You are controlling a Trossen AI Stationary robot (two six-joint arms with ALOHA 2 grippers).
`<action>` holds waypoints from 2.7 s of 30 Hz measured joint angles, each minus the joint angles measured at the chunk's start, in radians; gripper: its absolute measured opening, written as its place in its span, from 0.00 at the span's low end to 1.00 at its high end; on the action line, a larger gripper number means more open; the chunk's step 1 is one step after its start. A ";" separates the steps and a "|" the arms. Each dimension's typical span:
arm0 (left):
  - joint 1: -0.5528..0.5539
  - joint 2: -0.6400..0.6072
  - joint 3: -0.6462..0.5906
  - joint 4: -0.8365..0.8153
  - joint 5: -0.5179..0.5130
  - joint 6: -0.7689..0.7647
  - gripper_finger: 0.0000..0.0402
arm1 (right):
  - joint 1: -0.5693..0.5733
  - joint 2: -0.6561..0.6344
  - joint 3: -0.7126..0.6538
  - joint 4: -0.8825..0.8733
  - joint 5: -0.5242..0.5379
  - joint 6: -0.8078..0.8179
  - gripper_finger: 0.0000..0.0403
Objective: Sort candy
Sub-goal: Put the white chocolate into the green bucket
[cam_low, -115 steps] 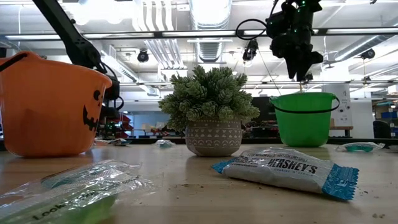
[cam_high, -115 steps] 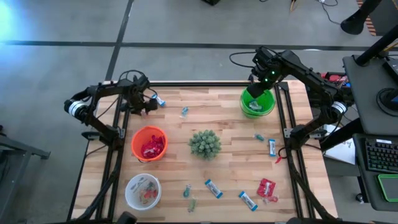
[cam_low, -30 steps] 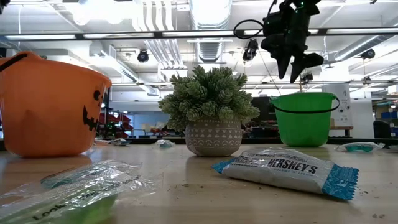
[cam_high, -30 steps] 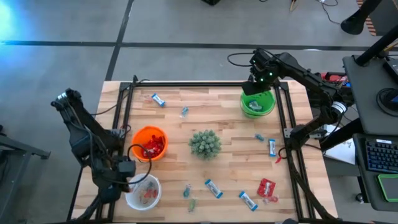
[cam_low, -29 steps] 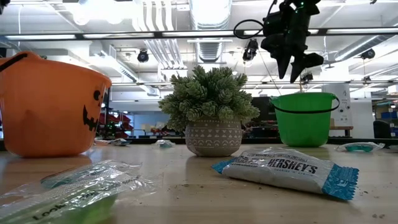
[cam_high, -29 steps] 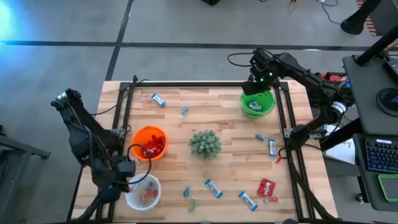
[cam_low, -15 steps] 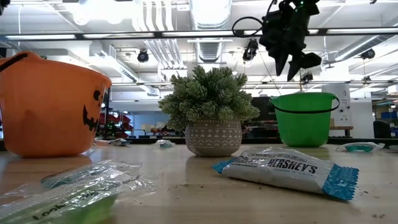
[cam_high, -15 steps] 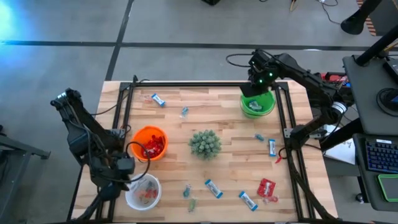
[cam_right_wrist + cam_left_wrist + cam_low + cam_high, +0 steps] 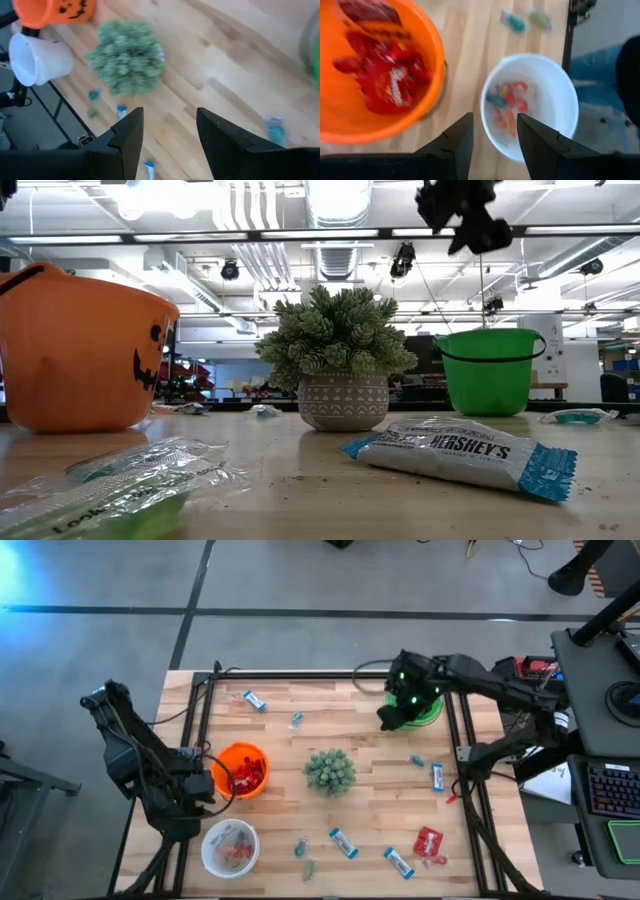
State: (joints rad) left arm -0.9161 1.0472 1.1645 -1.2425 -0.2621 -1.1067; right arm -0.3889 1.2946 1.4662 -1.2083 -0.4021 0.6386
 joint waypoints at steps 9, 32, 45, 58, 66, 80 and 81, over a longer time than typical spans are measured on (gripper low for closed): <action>0.041 -0.083 0.000 -0.074 -0.145 0.033 0.33 | 0.309 0.015 0.000 0.168 0.143 0.194 0.43; 0.053 -0.178 0.000 -0.092 -0.279 -0.005 0.33 | 0.727 0.363 0.000 0.421 0.331 0.406 0.43; 0.053 -0.175 0.000 -0.089 -0.280 -0.041 0.33 | 0.745 0.541 0.000 0.444 0.326 0.490 0.43; 0.053 -0.174 -0.001 -0.089 -0.279 -0.050 0.33 | 0.818 0.621 -0.006 0.578 0.317 0.518 0.43; 0.053 -0.177 -0.001 -0.089 -0.279 -0.001 0.33 | 0.832 0.661 -0.006 0.596 0.316 0.540 0.43; 0.053 -0.187 -0.001 -0.090 -0.270 0.046 0.33 | 0.834 0.731 -0.008 0.604 0.275 0.539 0.39; 0.053 -0.188 -0.001 -0.090 -0.270 0.049 0.33 | 0.834 0.732 -0.008 0.605 0.271 0.540 0.36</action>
State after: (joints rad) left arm -0.8635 0.8592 1.1633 -1.3327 -0.5323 -1.0574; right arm 0.4454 2.0261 1.4586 -0.6035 -0.1310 1.1783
